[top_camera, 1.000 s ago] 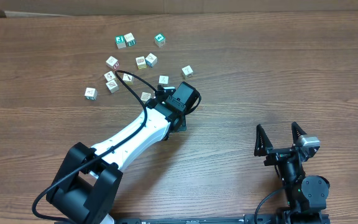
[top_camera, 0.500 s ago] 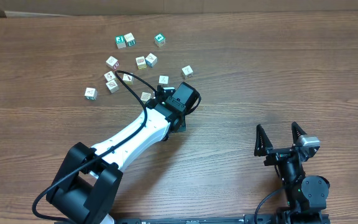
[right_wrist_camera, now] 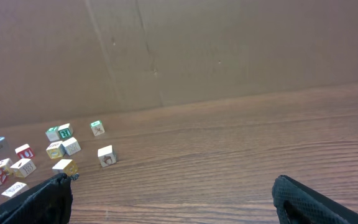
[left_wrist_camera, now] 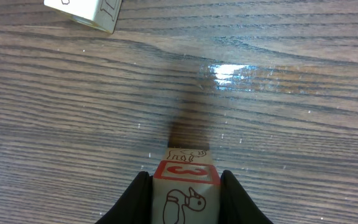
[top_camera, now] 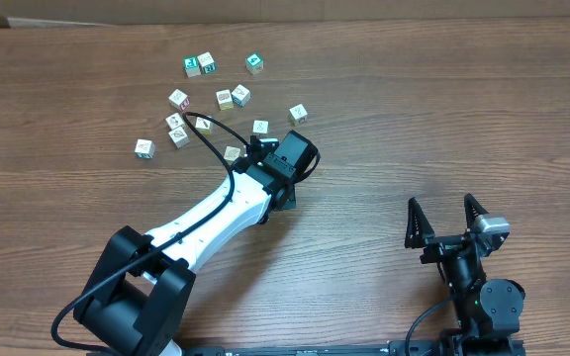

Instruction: Form a tower

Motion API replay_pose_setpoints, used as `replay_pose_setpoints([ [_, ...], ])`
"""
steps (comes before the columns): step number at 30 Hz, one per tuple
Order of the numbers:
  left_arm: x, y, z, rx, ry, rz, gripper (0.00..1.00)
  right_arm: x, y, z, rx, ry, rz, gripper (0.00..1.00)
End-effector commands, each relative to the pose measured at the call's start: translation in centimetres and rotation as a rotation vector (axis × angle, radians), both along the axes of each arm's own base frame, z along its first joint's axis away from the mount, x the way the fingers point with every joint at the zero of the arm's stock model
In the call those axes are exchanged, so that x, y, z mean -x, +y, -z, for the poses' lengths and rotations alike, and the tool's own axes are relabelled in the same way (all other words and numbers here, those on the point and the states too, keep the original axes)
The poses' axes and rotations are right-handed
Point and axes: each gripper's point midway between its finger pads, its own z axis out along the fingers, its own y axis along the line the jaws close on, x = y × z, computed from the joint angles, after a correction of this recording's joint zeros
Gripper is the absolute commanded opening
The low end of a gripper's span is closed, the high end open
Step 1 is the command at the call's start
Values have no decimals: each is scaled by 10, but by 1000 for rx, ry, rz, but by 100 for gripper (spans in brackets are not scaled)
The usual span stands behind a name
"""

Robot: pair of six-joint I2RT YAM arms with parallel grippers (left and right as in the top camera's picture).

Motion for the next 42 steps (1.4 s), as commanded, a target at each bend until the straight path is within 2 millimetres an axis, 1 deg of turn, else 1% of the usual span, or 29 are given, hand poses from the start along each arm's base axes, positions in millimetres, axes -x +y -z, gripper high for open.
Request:
replay_pose_setpoints([
  [1, 2, 3, 5, -29, 2, 6, 5, 0, 0, 1, -3, -4, -2, 100],
  [4, 2, 3, 5, -28, 1, 5, 7, 0, 0, 1, -3, -5, -2, 100],
  [11, 2, 3, 5, -28, 2, 6, 22, 0, 0, 1, -3, -5, -2, 100],
  [15, 2, 3, 5, -28, 1, 6, 27, 0, 0, 1, -3, -5, -2, 100],
  [17, 2, 3, 5, -28, 1, 6, 32, 0, 0, 1, -3, -5, -2, 100],
  [24, 2, 3, 5, -28, 2, 6, 38, 0, 0, 1, -3, -5, -2, 100],
  [26, 2, 3, 5, -28, 2, 6, 44, 0, 0, 1, -3, -5, -2, 100],
  [27, 2, 3, 5, -28, 2, 6, 50, 0, 0, 1, -3, -5, -2, 100],
  [29, 2, 3, 5, -28, 2, 6, 56, 0, 0, 1, -3, -4, -2, 100],
  [32, 2, 3, 5, -28, 2, 6, 60, 0, 0, 1, -3, -5, -2, 100],
  [42, 2, 2, 6, -22, 5, 4, 60, 0, 0, 1, -3, -5, -2, 100],
])
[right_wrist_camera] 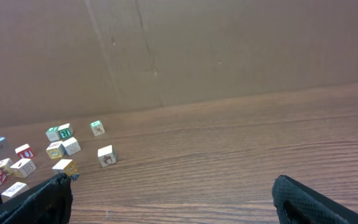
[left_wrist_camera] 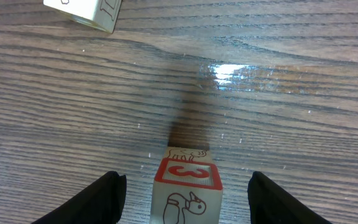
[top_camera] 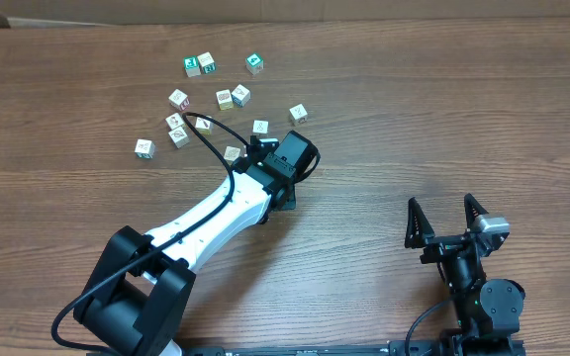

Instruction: Form a tower

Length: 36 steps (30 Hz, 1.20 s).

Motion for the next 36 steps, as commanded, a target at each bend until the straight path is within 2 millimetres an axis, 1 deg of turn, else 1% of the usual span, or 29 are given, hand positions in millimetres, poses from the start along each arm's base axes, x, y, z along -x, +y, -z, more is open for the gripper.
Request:
replay_pose_setpoints([
  [1, 2, 3, 6, -21, 5, -2, 61, 0, 0, 1, -3, -4, -2, 100],
  [3, 1, 5, 6, -20, 5, -9, 60, 0, 0, 1, -3, -4, -2, 100],
  [5, 1, 6, 6, -13, 10, -15, 56, 0, 0, 1, -3, -5, -2, 100],
  [8, 0, 8, 7, -2, 16, -30, 53, 0, 0, 1, -3, -5, -2, 100],
  [13, -1, 9, 7, 3, 20, -35, 37, 0, 0, 1, -3, -5, -2, 100],
  [20, -1, 9, 7, 3, 20, -35, 29, 0, 0, 1, -3, -5, -2, 100],
  [22, -1, 9, 7, 3, 21, -34, 30, 0, 0, 1, -3, -5, -2, 100],
  [24, -1, 9, 7, 3, 20, -34, 34, 0, 0, 1, -3, -5, -2, 100],
  [26, -1, 9, 7, 3, 20, -34, 35, 0, 0, 1, -3, -5, -2, 100],
  [33, -1, 9, 7, 4, 20, -33, 36, 0, 0, 1, -3, -5, -2, 100],
  [36, -1, 9, 7, 4, 20, -33, 34, 0, 0, 1, -3, -5, -2, 100],
])
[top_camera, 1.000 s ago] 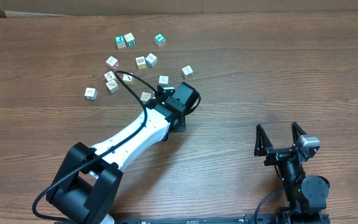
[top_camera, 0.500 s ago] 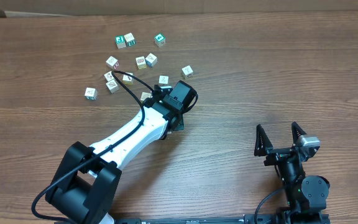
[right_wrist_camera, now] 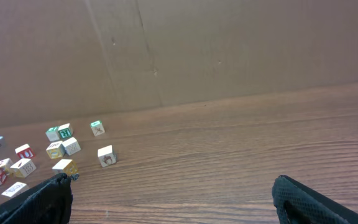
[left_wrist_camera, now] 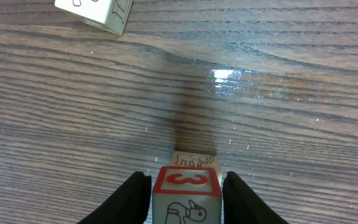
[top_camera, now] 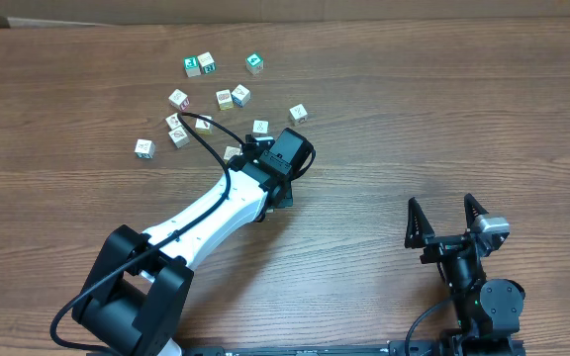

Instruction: Form a tower

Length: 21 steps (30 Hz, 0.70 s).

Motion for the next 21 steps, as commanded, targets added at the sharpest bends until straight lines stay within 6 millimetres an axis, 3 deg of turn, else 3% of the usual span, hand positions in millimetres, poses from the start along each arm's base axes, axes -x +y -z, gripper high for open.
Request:
replay_pose_setpoints([
  [1, 2, 2, 6, -4, 15, -9, 34, 0, 0, 1, -3, -5, -1, 100],
  [21, 1, -2, 6, 6, 17, 35, 30, 0, 0, 1, -3, -5, -1, 100],
])
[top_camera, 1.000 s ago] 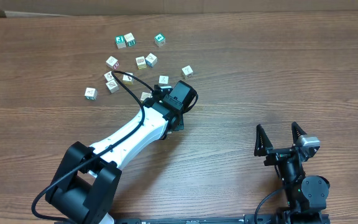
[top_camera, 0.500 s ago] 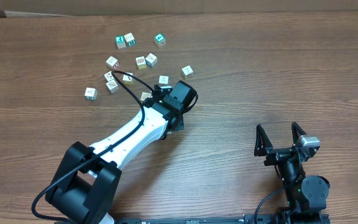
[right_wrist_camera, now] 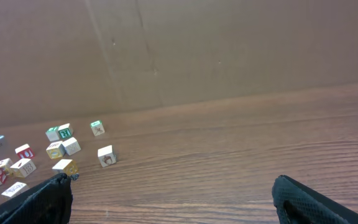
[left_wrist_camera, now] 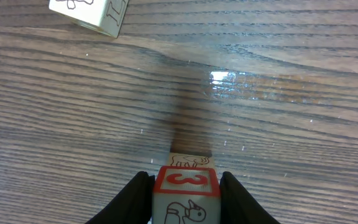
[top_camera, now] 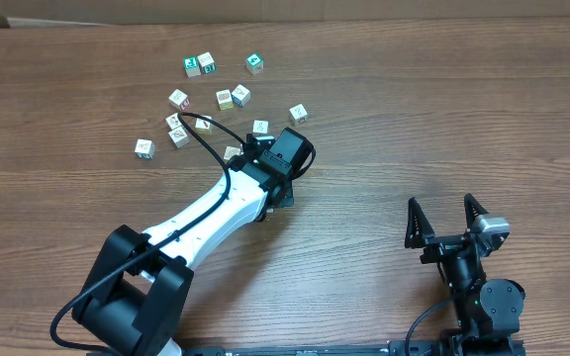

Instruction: Form a tower

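Seen from the left wrist, a wooden block with a red "3" and a duck drawing point(left_wrist_camera: 187, 205) sits between the black fingers of my left gripper point(left_wrist_camera: 186, 182), which is shut on it. Just beyond it shows a sliver of another block with an animal drawing point(left_wrist_camera: 190, 161); whether the red "3" block rests on that one cannot be told. From overhead the left gripper point(top_camera: 290, 150) is at the lower right edge of the scattered blocks, and it hides the held block. My right gripper point(top_camera: 441, 203) stands open and empty at the front right, far from the blocks.
Several small picture blocks lie scattered at the back left, among them a green one point(top_camera: 254, 63), one at the right point(top_camera: 298, 114) and one at the left point(top_camera: 144, 148). A loose white block point(left_wrist_camera: 89, 12) lies just ahead of the left gripper. A cardboard wall point(right_wrist_camera: 229, 50) bounds the far side.
The left fingers, which stood a hair off the red "3" block's sides, now press against them. The blocks and the right arm have not moved.
The left gripper was first shut on the red "3" block beside the sliver of the animal block. Then it stood wide open with the block standing free in the same spot. Then the fingers were close around it, and now they are shut on it.
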Motion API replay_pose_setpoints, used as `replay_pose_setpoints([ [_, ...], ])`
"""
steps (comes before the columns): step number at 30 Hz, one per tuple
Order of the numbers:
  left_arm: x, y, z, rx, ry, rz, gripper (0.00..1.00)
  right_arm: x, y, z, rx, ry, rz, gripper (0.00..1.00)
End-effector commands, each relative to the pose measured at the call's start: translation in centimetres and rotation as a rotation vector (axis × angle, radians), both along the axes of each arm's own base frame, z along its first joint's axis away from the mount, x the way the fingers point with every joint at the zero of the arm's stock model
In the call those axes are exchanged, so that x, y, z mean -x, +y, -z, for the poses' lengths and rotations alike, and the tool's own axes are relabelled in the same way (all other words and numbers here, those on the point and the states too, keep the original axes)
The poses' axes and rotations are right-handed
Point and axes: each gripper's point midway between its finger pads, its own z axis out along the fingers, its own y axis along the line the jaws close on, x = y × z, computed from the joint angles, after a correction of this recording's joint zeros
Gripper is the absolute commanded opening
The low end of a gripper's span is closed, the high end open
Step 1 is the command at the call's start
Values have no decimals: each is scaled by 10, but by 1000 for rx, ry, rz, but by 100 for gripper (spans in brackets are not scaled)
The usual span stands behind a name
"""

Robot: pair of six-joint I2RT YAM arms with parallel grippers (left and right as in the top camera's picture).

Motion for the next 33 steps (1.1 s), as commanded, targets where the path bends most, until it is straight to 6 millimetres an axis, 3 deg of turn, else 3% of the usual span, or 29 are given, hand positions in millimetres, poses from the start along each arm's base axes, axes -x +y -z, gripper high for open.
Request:
replay_pose_setpoints([
  [1, 2, -1, 7, -1, 23, 46, 30, 0, 0, 1, -3, -5, -1, 100],
  [33, 3, 0, 7, -23, 29, 85, 30, 0, 0, 1, -3, -5, -1, 100],
])
